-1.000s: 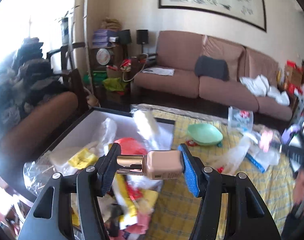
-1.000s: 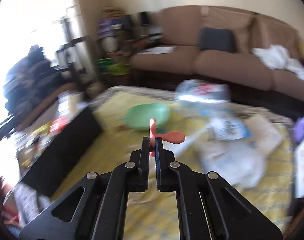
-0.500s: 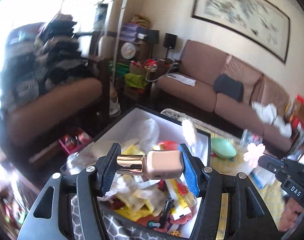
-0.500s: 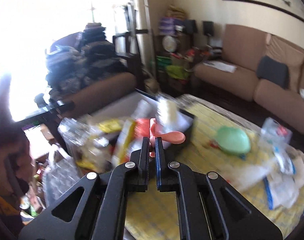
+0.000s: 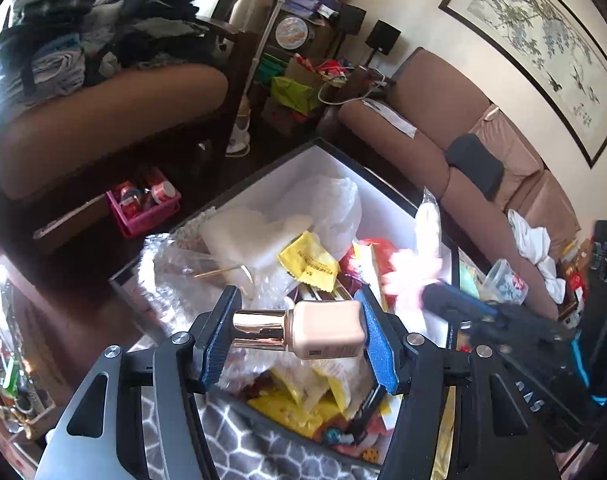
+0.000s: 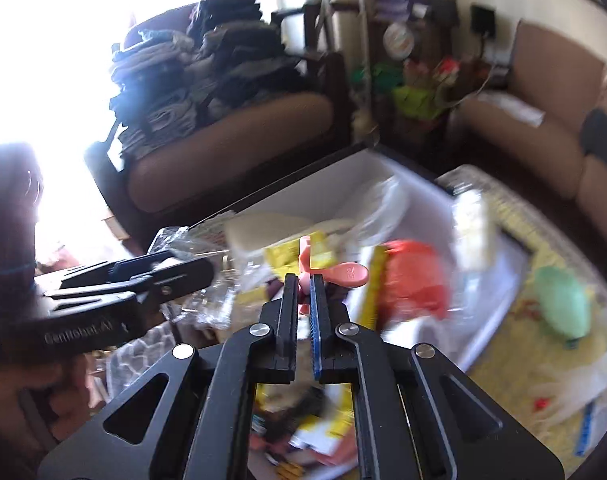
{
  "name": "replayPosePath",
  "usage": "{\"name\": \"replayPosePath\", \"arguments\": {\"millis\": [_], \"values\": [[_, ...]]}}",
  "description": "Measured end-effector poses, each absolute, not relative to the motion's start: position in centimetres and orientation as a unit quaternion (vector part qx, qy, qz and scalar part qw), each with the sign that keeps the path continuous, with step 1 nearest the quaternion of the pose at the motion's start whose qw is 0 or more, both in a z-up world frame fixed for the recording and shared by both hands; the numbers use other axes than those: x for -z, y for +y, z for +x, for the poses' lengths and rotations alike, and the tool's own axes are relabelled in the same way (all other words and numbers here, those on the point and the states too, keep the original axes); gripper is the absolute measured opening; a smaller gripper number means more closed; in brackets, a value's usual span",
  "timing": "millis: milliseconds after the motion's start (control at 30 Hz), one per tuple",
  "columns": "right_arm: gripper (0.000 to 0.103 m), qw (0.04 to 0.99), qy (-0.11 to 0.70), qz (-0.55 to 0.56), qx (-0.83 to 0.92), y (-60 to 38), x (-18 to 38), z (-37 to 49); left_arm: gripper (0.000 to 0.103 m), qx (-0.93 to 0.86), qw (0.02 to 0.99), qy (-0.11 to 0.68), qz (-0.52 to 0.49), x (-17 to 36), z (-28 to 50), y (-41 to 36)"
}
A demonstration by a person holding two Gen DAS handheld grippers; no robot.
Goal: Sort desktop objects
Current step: 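Carry the bottle and pink piece over the black box and release both, then grasp the white glove with the left tool while the right tool grasps the white dog-print bag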
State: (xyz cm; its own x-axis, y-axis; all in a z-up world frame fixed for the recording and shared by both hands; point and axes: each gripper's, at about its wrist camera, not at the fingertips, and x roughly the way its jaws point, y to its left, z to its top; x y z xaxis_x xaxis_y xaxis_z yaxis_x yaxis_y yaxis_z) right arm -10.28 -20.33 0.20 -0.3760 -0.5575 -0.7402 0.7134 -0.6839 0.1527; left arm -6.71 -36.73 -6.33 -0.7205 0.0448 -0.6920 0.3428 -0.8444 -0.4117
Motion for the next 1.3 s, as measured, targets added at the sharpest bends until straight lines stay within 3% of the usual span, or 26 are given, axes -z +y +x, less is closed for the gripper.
{"name": "replayPosePath", "arguments": {"millis": [433, 533, 600, 667, 767, 867, 1133, 1300], "values": [[0.006, 0.334, 0.164, 0.460, 0.806, -21.3, 6.7, -13.7, 0.061, 0.875, 0.097, 0.263, 0.395, 10.1, -9.5, -36.7], [0.018, 0.357, 0.137, 0.454, 0.804, -18.5, 5.2, -13.3, 0.062, 0.876, 0.096, 0.257, 0.398, 8.9, -9.0, -36.1], [0.045, 0.364, 0.116, 0.445, 0.810, -15.6, 3.8, -12.7, 0.087, 0.879, 0.094, 0.254, 0.392, 7.8, -8.5, -35.6], [0.054, 0.367, 0.098, 0.430, 0.819, -12.3, 2.4, -12.0, 0.093, 0.891, 0.097, 0.247, 0.368, 5.9, -7.7, -34.7], [0.061, 0.347, 0.086, 0.406, 0.841, -6.4, 0.6, -11.8, 0.093, 0.902, 0.098, 0.239, 0.347, 3.4, -7.0, -33.7], [0.071, 0.264, 0.097, 0.373, 0.884, 0.7, -0.6, -12.8, 0.094, 0.910, 0.070, 0.253, 0.320, 0.7, -5.9, -31.9], [0.071, 0.100, -0.085, 0.379, 0.916, 21.6, 3.4, -18.0, 0.099, 0.942, -0.010, 0.192, 0.276, -3.4, -6.1, -20.7], [0.069, 0.022, -0.013, 0.332, 0.943, 27.3, 5.6, -19.4, 0.101, 0.958, -0.020, 0.052, 0.280, -2.8, -7.4, -12.9]]}}
